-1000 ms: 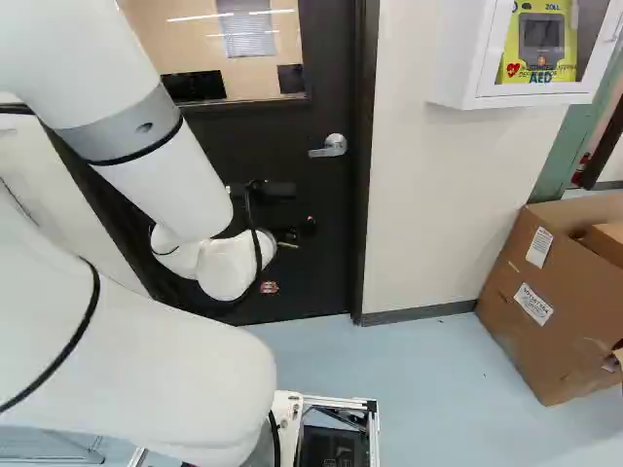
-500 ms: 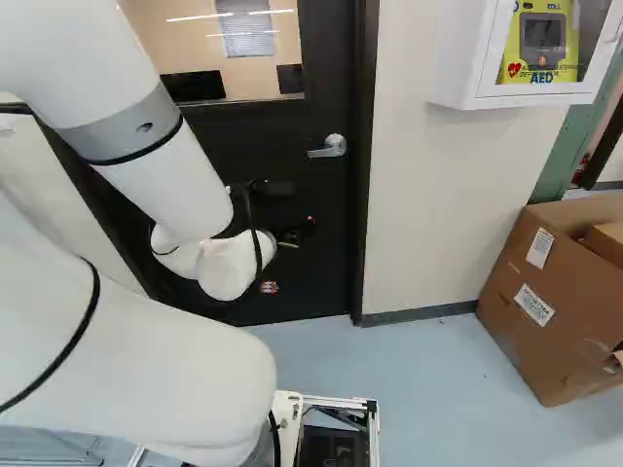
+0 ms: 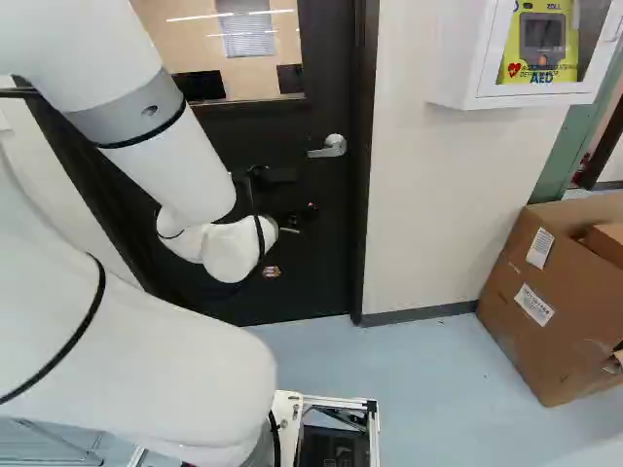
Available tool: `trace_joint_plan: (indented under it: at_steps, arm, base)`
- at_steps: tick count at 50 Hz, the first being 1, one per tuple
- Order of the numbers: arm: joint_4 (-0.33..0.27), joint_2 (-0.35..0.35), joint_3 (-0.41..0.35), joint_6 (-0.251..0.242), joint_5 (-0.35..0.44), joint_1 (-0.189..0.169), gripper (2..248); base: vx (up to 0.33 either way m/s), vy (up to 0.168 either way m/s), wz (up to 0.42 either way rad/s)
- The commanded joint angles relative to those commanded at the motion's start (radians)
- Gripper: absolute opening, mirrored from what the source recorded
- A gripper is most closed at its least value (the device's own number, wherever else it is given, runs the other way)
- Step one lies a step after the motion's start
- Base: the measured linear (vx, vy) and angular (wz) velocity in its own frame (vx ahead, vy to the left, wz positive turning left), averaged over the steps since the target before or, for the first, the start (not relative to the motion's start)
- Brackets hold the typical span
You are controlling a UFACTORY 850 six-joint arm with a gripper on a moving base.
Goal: Open the door and move inside
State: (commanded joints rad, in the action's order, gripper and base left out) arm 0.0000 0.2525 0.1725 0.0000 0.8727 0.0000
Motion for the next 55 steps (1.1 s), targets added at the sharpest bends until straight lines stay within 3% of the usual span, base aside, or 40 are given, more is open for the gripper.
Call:
trace_joint_plan:
  at_steps: [55]
  arm:
    - [0.000, -0.001, 0.136, 0.000, 0.000, 0.000, 247]
  base:
    - [0.000, 0.000, 0.000]
